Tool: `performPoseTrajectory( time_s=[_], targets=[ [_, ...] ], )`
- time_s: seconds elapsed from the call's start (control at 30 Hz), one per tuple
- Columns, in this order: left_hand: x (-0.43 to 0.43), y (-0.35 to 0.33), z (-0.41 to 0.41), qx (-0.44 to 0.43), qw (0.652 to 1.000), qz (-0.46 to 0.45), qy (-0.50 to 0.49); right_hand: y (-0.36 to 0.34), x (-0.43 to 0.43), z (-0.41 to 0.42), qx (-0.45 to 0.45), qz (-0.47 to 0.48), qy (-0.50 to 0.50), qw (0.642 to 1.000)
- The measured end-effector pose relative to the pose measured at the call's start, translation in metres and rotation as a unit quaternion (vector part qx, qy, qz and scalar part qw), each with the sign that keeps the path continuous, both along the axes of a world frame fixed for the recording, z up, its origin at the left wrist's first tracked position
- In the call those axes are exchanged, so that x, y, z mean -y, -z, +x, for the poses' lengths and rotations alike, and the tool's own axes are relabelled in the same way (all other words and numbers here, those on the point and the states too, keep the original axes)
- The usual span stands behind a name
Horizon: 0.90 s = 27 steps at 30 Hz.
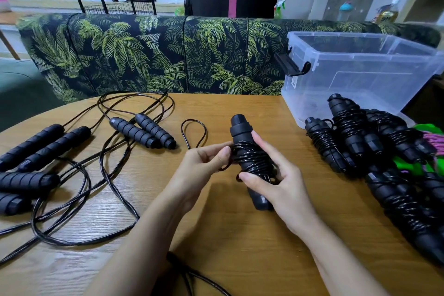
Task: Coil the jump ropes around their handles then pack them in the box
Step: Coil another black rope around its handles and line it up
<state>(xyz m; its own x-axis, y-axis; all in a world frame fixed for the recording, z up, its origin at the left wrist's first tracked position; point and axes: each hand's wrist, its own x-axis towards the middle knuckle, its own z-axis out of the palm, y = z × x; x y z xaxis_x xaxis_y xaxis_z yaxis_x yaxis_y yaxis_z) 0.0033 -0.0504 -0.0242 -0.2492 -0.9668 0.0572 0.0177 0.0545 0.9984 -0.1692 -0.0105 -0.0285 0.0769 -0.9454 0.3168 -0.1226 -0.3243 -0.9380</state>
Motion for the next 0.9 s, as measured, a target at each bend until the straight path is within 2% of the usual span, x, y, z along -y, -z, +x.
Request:
performPoseTrajectory(
  time_s=[0.17, 0.23, 0.37, 0.5, 0.6, 0.7, 0.77, 0.83, 0.9],
  targets=[
    [0.003, 0.003, 0.002, -0.077, 0.995, 0.052, 0.032, -0.001, -0.001, 0.0, 0.099, 0.061, -0.068, 0.991],
    [0.0, 0.001, -0.001, -0.11, 0.992, 0.061, 0.022, 0.0, 0.0, -0.001, 0.109, 0.063, -0.072, 0.989],
    [0.0, 0.001, -0.004, -0.115, 0.991, 0.049, -0.04, 0.0, 0.003, -0.005, 0.026, 0.019, -0.035, 0.999],
    [-0.004, -0.004, -0.009, -0.087, 0.987, -0.023, -0.135, 0.006, 0.004, -0.001, -0.036, -0.009, -0.017, 0.999],
    [-0.008, -0.002, -0.014, -0.031, 0.978, -0.097, -0.184, 0.012, 0.004, 0.008, -0.106, -0.048, 0.009, 0.993],
    [-0.013, -0.003, -0.017, 0.073, 0.959, -0.169, -0.214, 0.015, 0.005, 0.017, -0.192, -0.07, 0.047, 0.978],
    [-0.017, -0.002, -0.02, 0.141, 0.945, -0.194, -0.221, 0.017, 0.004, 0.021, -0.287, -0.089, 0.097, 0.949],
    [-0.019, 0.001, -0.022, 0.191, 0.928, -0.222, -0.231, 0.019, 0.002, 0.024, -0.376, -0.118, 0.161, 0.905],
    [-0.017, 0.003, -0.021, 0.245, 0.913, -0.253, -0.207, 0.02, 0.002, 0.024, -0.433, -0.14, 0.209, 0.866]
  ],
)
